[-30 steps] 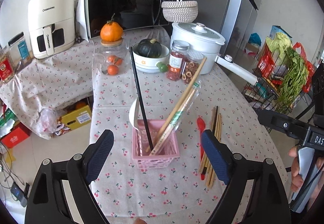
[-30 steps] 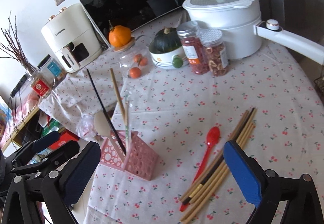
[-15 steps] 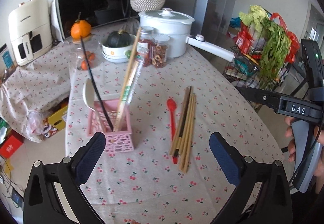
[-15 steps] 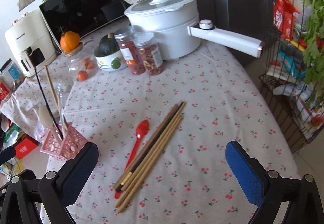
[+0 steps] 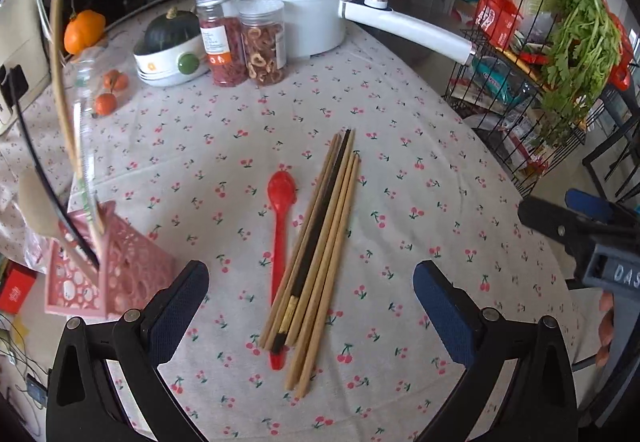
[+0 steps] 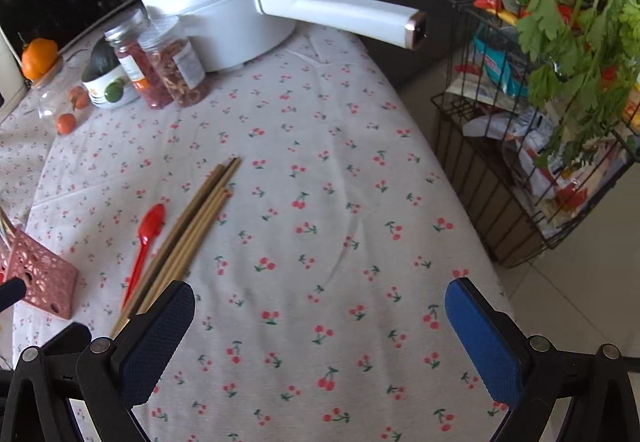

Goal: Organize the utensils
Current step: 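Move the left tool to the loose chopsticks and close on a wooden chopstick, then lift the wooden chopstick with the left tool while the right tool grasps another wooden chopstick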

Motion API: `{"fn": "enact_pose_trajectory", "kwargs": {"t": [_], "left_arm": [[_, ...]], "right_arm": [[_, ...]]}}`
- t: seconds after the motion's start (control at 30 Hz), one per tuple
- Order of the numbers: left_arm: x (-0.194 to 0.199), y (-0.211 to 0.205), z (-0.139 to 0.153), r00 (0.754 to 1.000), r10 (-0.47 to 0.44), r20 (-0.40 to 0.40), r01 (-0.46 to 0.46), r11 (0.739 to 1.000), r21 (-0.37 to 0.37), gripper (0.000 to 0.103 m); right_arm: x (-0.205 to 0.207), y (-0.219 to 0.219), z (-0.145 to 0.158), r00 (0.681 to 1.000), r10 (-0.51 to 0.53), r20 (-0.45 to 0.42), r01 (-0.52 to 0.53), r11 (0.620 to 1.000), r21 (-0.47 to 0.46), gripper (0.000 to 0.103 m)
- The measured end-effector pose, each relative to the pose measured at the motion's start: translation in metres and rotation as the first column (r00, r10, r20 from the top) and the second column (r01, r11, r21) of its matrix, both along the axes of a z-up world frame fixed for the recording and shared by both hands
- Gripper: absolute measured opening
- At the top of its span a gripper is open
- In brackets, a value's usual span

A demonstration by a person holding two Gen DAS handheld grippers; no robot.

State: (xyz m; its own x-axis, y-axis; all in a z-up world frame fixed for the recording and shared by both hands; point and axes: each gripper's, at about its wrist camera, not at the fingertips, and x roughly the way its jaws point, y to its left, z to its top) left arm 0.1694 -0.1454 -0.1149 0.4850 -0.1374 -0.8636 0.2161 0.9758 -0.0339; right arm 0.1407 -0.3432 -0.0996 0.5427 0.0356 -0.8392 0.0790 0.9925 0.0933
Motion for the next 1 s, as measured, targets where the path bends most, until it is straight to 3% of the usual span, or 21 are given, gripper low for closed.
{"fn": "enact_pose_trajectory", "kwargs": {"t": [0.1, 0.2, 0.27, 0.37, 0.47, 0.63, 1.0], "left_arm": [[0.025, -0.011, -0.011, 1.000, -0.001, -0.024, 0.001, 1.000, -0.029, 0.101], [0.052, -0.017, -0.021, 0.998, 0.005, -0.057, -0.008, 0.999, -0.044, 0.076], [0.069, -0.018, -0.031, 0.995, 0.008, -0.101, -0.013, 0.998, -0.056, 0.050], [0.089, -0.018, -0.047, 0.989, 0.019, -0.148, -0.029, 0.997, -0.068, 0.031], [0.101, -0.020, -0.058, 0.987, 0.016, -0.162, -0.024, 0.999, -0.047, 0.022], [0.112, -0.027, -0.072, 0.984, -0.003, -0.180, 0.004, 1.000, 0.005, 0.014], [0.127, -0.036, -0.082, 0.979, -0.009, -0.205, 0.025, 0.997, 0.076, 0.013]], "right_arm": [[0.004, -0.010, -0.010, 0.999, -0.004, -0.034, 0.005, 1.000, 0.005, 0.103], [0.007, -0.017, -0.017, 0.998, -0.018, -0.053, 0.019, 1.000, 0.014, 0.103], [0.009, -0.020, -0.020, 0.998, -0.029, -0.062, 0.030, 0.999, 0.024, 0.103], [0.013, -0.023, -0.024, 0.997, -0.034, -0.076, 0.037, 0.999, 0.037, 0.103], [0.016, -0.024, -0.025, 0.996, -0.033, -0.081, 0.037, 0.998, 0.046, 0.103], [0.019, -0.024, -0.027, 0.996, -0.028, -0.085, 0.032, 0.998, 0.050, 0.103], [0.025, -0.019, -0.033, 0.994, -0.026, -0.104, 0.030, 0.999, 0.040, 0.103]]}}
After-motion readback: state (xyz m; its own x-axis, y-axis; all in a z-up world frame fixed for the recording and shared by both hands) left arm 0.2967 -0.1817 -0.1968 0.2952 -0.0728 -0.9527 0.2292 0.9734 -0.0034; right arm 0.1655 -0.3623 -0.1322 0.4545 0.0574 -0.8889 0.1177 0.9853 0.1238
